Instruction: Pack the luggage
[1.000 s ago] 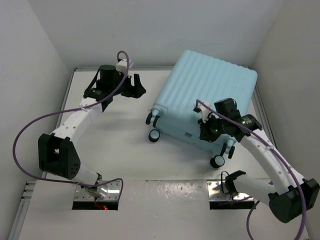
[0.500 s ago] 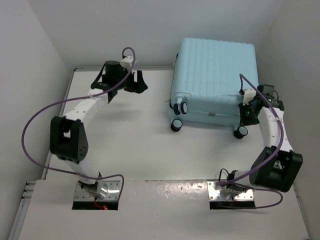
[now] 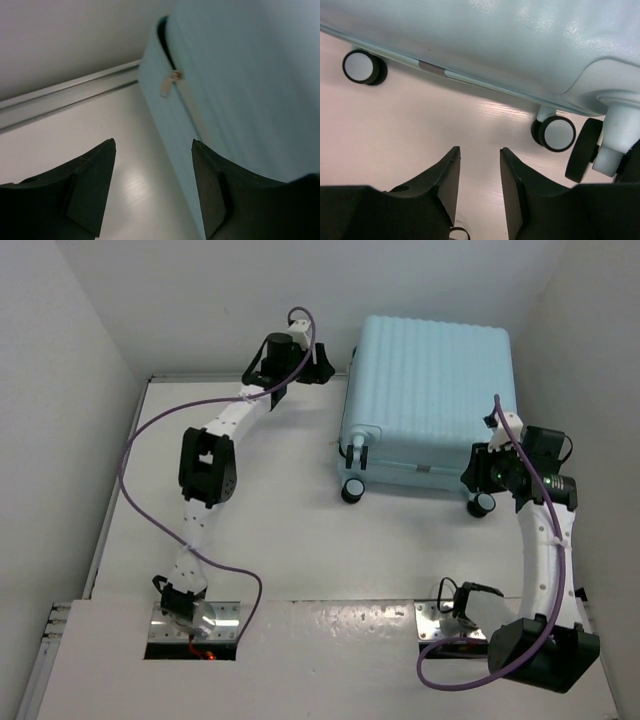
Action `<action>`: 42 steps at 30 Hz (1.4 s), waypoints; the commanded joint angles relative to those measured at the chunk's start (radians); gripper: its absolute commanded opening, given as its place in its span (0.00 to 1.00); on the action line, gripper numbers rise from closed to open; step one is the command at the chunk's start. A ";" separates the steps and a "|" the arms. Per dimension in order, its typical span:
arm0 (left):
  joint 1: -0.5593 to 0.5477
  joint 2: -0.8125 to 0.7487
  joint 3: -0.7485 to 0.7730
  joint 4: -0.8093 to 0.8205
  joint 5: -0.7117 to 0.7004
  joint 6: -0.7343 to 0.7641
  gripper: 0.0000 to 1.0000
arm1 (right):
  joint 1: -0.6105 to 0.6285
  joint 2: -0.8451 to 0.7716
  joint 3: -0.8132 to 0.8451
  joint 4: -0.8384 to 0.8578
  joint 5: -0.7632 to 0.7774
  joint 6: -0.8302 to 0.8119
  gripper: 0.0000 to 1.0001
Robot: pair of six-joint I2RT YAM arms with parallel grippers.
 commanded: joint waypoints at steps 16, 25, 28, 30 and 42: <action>0.042 0.005 -0.184 0.310 0.181 -0.083 0.66 | -0.111 -0.033 0.032 0.144 0.025 0.233 0.54; 0.029 -0.078 -0.232 0.196 0.032 -0.026 0.68 | -0.134 0.100 0.191 0.558 0.464 0.253 0.32; 0.029 -0.088 -0.242 0.196 0.019 -0.008 0.68 | -0.130 0.198 0.194 0.638 0.550 0.193 0.24; 0.029 -0.065 -0.217 0.183 -0.013 -0.008 0.68 | -0.128 0.240 0.191 0.688 0.578 0.166 0.17; 0.020 -0.002 -0.173 0.169 0.024 -0.017 0.71 | -0.130 0.786 0.355 0.833 0.403 -0.078 0.13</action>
